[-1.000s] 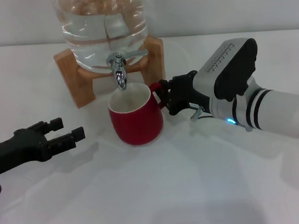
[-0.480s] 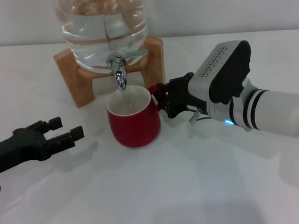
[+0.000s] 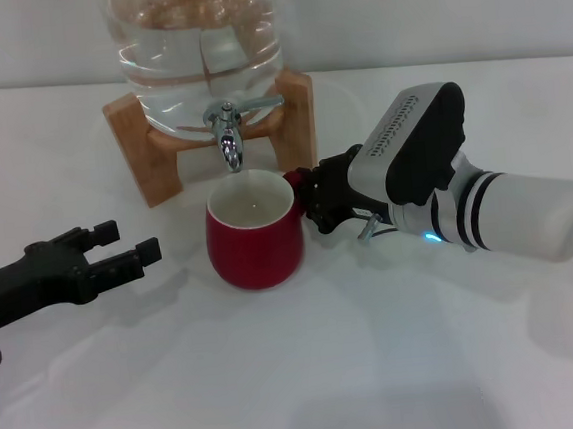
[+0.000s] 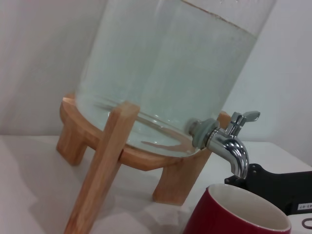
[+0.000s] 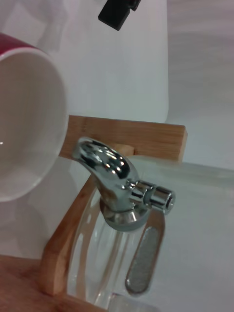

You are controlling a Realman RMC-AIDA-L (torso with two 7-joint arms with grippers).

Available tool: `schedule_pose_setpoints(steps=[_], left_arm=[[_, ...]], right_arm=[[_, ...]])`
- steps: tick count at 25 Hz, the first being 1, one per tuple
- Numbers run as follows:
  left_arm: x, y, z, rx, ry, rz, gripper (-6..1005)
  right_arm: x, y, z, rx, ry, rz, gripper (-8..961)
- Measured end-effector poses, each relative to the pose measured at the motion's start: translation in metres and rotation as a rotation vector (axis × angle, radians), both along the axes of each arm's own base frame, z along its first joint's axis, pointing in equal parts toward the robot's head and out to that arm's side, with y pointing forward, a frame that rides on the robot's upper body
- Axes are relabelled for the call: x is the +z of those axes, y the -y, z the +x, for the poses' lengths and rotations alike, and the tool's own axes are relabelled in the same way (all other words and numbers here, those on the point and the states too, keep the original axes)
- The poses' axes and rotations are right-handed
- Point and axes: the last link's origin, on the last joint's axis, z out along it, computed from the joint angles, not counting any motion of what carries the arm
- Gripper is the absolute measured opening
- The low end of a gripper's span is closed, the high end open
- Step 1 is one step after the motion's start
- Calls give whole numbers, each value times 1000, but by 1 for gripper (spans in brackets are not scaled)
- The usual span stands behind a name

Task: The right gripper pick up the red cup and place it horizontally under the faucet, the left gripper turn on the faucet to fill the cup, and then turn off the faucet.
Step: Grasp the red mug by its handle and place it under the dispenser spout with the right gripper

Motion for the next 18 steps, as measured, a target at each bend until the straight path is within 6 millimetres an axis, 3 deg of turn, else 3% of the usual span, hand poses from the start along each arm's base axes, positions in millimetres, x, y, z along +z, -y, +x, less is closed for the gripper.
schedule_pose_setpoints(steps=[18], left_arm=[[-1, 0, -1, 5, 4, -2, 887]], right_arm=[[1, 0, -2, -17, -34, 2, 96]])
